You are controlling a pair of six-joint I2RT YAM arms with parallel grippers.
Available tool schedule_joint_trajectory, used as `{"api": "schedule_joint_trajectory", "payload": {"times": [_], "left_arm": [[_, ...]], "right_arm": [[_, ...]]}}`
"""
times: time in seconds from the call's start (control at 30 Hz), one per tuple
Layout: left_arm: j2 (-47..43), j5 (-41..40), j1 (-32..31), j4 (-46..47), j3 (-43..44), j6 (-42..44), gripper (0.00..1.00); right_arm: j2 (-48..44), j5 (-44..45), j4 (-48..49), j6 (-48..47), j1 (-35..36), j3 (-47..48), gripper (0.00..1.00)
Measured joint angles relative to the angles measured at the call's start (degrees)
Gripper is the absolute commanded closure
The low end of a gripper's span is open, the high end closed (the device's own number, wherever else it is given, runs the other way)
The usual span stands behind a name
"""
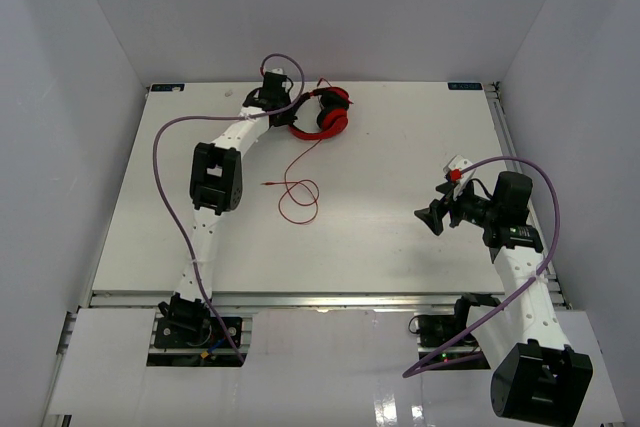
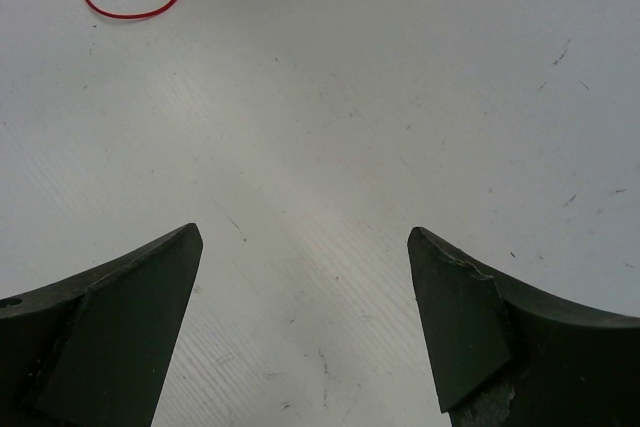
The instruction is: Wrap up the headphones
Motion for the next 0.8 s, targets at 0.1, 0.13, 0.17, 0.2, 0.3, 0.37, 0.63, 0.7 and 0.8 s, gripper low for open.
{"api": "schedule_joint_trajectory", "payload": {"times": [0.1, 0.13, 0.17, 0.2, 0.3, 0.37, 0.63, 0.7, 0.8], "left_arm": [[-1.4, 0.3, -0.2, 0.3, -2.3, 0.7, 1.00], [-2.3, 0.2, -0.3, 0.4, -3.7, 0.7, 1.00], [-3.5, 0.1, -0.3, 0.4, -5.5, 0.8, 1.00], [-5.4, 0.0, -0.3, 0.3, -8.2, 0.8, 1.00], [-13.4, 0.0, -0.3, -0.6, -19.0, 1.8, 1.00], [-21.0, -0.5, -0.5, -1.7, -27.1, 2.6, 1.00], [-64.5, -5.6, -3.7, -0.7, -54.3, 6.2, 1.00], [-72.8, -4.3, -4.8, 0.5, -58.4, 6.8, 1.00], [-81.6, 1.9, -5.3, 0.1, -64.3, 8.0, 1.00]], "right_arm": [[-0.1, -1.7, -1.5, -2.1, 0.0, 0.0, 0.10], [-0.2, -3.1, -2.6, -3.7, 0.0, 0.0, 0.10], [-0.4, -4.6, -4.0, -5.9, 0.0, 0.0, 0.10], [-0.8, -6.0, -5.9, -8.5, 0.2, 0.0, 0.10], [-2.3, -7.7, -9.7, -13.8, 2.3, 0.0, 0.10], [-3.2, -7.1, -9.7, -13.9, 3.9, 0.1, 0.10], [7.8, -7.9, -5.8, -7.5, 12.6, 15.0, 0.10], [10.7, -11.2, -8.5, -12.5, 14.5, 20.1, 0.10], [14.5, -16.3, -11.3, -19.6, 15.4, 26.7, 0.10]]}}
